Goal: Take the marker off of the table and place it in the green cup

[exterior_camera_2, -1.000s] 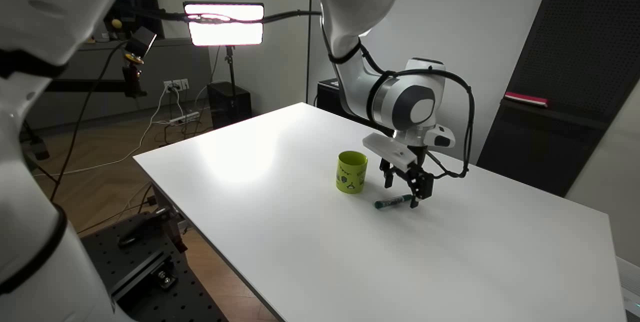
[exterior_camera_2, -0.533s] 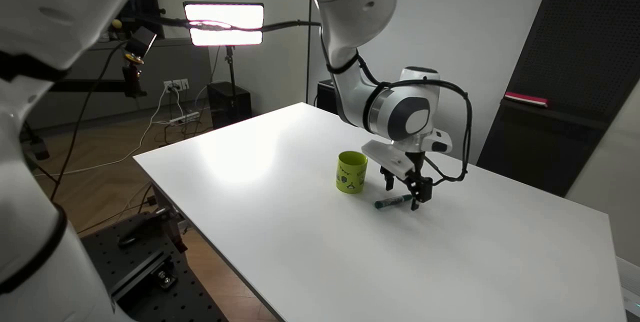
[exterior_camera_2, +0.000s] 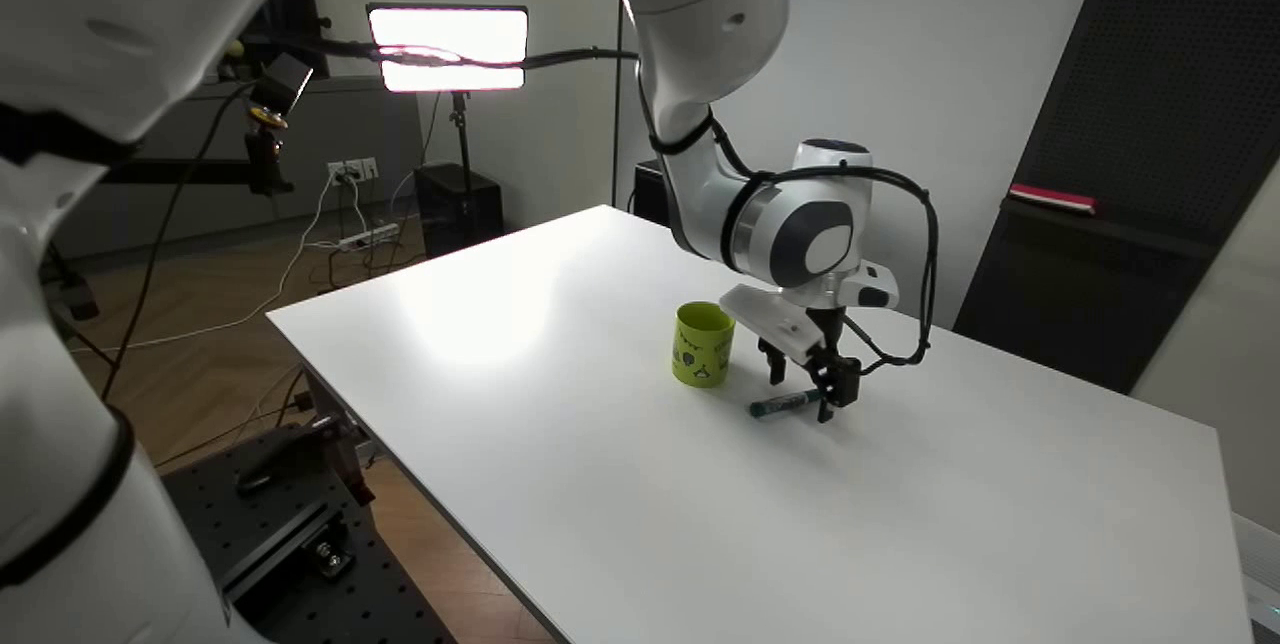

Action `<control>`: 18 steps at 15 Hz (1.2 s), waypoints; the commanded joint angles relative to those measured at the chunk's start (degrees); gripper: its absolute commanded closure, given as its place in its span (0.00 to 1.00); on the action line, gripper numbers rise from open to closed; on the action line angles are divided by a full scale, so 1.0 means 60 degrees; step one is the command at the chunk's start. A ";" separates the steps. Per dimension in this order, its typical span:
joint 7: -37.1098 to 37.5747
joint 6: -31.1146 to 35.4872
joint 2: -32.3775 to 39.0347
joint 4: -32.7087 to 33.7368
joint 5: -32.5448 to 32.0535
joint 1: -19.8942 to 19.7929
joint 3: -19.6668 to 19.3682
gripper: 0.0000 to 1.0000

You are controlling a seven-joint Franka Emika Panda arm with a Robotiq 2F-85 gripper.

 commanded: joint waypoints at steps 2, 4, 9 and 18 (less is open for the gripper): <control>0.0235 0.0018 0.0103 0.0159 0.0003 0.0165 -0.0165 0.44; 0.0215 -0.0062 0.0080 0.0182 0.0037 0.0121 -0.0144 0.58; 0.0253 -0.0350 0.0016 0.0285 0.0142 0.0020 -0.0151 0.92; 0.0570 -0.1670 -0.0204 0.0955 0.0104 0.0014 -0.0495 0.95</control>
